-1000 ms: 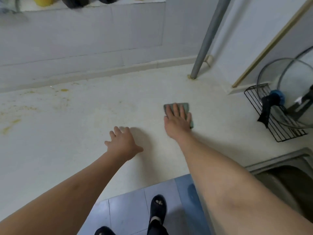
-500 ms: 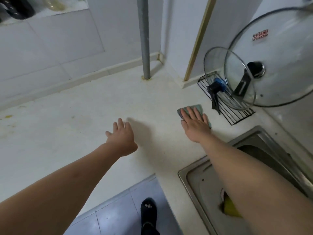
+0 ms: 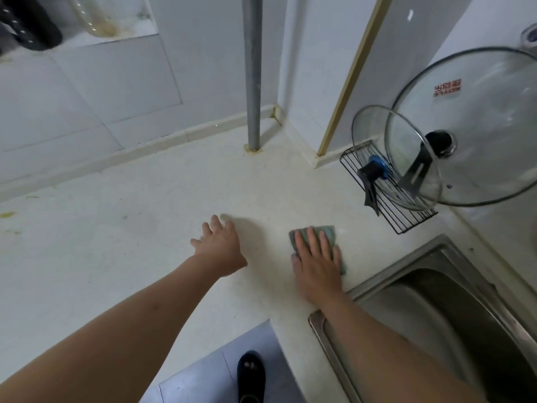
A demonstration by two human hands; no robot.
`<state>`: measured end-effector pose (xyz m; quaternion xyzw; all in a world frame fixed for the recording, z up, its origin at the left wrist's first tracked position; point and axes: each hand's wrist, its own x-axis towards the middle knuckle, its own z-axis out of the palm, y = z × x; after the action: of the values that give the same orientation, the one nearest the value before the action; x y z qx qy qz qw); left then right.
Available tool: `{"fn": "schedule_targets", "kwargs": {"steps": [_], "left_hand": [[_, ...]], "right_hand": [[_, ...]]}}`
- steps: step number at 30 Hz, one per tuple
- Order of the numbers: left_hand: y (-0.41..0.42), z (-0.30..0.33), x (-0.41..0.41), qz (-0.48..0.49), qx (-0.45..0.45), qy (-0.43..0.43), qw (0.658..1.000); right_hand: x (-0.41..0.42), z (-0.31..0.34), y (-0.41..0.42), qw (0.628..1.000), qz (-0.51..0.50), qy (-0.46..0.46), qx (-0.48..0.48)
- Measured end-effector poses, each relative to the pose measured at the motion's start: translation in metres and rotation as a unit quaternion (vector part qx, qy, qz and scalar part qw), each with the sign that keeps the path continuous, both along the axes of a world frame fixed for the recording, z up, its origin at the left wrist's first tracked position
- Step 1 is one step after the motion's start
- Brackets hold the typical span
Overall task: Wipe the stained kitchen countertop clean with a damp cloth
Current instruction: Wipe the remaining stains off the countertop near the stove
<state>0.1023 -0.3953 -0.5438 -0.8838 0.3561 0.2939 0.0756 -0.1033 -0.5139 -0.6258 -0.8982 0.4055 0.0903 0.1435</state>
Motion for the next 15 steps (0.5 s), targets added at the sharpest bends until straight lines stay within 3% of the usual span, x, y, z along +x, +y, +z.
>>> {"fn": "schedule_targets", "kwargs": {"steps": [3, 7, 11, 15], "left_hand": [[0.01, -0.003, 0.026, 0.074, 0.017, -0.023, 0.997], [0.028, -0.01, 0.058, 0.17, 0.027, -0.042, 0.984], [0.05, -0.027, 0.074, 0.141, -0.019, -0.061, 0.988], [0.055, -0.035, 0.083, 0.111, -0.043, -0.035, 0.992]], "right_hand": [[0.03, 0.001, -0.065, 0.994, -0.103, 0.014, 0.015], [0.103, 0.002, -0.109, 0.994, -0.11, 0.015, 0.015], [0.18, -0.001, -0.1, 0.998, -0.058, 0.01, 0.003], [0.238, -0.005, -0.047, 0.998, 0.055, -0.022, 0.0]]}}
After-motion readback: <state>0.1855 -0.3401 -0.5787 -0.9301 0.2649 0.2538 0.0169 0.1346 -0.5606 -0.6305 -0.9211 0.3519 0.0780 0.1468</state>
